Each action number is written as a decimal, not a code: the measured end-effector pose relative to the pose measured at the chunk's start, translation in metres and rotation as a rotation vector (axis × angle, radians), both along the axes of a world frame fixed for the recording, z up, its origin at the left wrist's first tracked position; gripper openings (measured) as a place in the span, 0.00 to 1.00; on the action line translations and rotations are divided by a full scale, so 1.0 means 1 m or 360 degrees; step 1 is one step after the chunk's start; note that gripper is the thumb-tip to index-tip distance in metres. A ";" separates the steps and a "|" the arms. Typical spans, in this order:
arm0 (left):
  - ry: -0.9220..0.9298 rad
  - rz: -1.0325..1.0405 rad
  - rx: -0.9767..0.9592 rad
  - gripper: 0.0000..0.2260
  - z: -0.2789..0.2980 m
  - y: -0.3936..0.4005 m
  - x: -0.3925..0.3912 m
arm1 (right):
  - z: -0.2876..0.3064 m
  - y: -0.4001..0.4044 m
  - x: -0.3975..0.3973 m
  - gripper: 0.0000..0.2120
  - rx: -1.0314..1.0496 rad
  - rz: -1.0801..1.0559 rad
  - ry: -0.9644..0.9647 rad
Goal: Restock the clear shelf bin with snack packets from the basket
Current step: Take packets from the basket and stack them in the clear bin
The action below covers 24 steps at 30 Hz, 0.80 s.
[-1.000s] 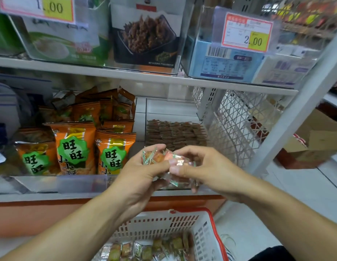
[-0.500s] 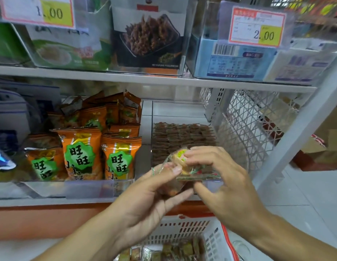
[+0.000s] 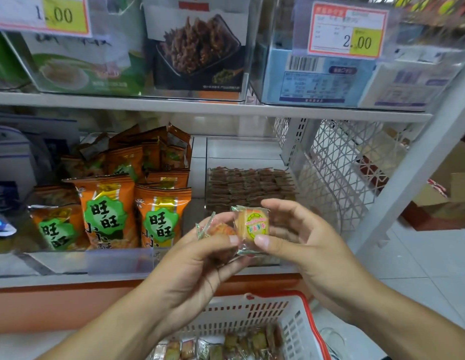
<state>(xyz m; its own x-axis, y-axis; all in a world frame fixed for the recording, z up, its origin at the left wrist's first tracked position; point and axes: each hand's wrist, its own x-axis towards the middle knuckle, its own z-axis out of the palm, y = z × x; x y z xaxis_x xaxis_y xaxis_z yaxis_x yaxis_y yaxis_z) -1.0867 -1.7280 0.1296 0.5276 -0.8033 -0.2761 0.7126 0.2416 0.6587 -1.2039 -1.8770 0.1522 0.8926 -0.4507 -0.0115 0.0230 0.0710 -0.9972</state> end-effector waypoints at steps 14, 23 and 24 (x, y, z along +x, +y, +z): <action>0.0085 0.0097 0.0017 0.19 -0.003 -0.002 0.002 | 0.005 -0.007 0.001 0.18 0.0508 0.0220 0.0110; -0.0143 0.0085 0.0087 0.26 0.001 0.000 -0.002 | 0.002 -0.009 0.000 0.18 0.0516 0.0203 0.0219; -0.0170 0.0088 0.0097 0.25 0.001 0.001 -0.002 | 0.002 -0.010 0.000 0.19 0.0550 0.0208 0.0243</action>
